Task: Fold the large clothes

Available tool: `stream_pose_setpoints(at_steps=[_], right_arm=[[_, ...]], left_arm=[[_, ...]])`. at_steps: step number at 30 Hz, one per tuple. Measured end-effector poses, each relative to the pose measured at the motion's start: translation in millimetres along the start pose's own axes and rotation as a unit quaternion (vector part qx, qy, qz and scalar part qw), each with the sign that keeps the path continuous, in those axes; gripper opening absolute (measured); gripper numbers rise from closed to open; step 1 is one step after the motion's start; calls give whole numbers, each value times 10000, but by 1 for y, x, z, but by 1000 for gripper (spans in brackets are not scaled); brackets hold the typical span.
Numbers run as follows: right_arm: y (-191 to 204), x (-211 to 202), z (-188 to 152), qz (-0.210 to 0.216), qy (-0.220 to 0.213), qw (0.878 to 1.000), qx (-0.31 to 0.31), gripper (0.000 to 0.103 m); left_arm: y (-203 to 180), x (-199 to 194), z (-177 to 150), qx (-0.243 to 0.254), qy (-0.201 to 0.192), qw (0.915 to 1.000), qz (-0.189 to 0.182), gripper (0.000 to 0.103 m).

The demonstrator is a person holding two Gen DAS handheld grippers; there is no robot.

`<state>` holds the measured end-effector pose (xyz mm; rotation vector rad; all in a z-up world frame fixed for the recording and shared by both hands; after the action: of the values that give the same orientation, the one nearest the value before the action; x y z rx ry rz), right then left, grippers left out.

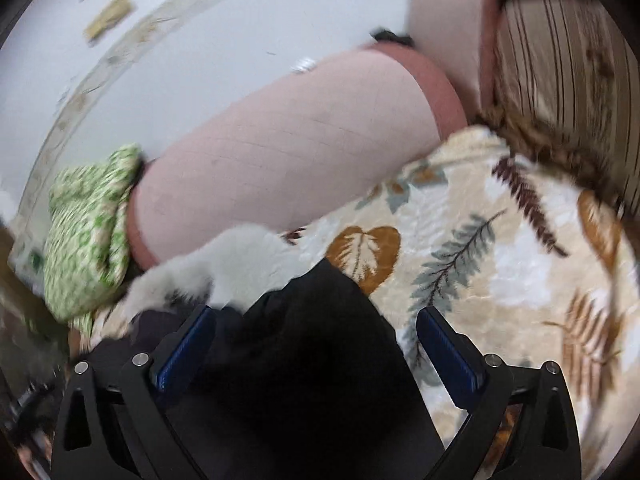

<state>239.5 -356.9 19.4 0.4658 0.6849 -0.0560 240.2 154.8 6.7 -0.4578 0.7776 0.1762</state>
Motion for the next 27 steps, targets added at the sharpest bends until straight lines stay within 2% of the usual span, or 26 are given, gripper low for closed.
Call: stream_pose_setpoints(at_steps=[2,4,6,7,9,12,14,16,20,22,27], right_arm=[[25,-22,-14,300,29,9989,-346,90],[57,-38,-37,683,207,9949,-709,65],[92,-41,-63,1150,459,9870,-1020,54],[103,-38,-72,1265,559,9840,-1121,53],[127,-22,-90,1244,729,9791,-1431,53],[155,31,-98,586,801,9769,-1894,54],[162,66,-90,134,704,9772,-1997,58],[162,102,-83,-227,680,9786,-1928,69],[151,171,-74,-974,510,9770,-1829,81],[147,187,-67,-1118,420,9777,-1727,86],[145,199,-58,-1196,421,9765,-1745,89]], left_arm=[[13,-21,-18,-7,-192,9995,244,79],[28,-36,-41,-129,-316,9987,389,79],[34,-44,-63,-239,-366,9987,246,79],[33,-43,-74,-188,-333,9991,156,79],[30,-39,-85,46,-299,9995,69,79],[29,-38,-94,508,-606,9965,266,79],[29,-33,-94,701,-617,9946,447,79],[32,-25,-92,641,-407,9966,309,79],[41,-18,-93,425,-178,9988,164,79],[44,-16,-93,416,-117,9989,194,79],[52,-11,-90,219,-21,9996,197,79]])
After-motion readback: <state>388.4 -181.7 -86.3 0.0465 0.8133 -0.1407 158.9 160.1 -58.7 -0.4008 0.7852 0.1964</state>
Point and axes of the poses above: each gripper's, at about its wrist camera, not at the fingertips, and x roughly the way its jaws point, y to its left, z to its top, the point moved 6 cm from there along x, roughly the way its jaws point, and after that the axes turned 2 degrees about -y, right-handed, at the moved point
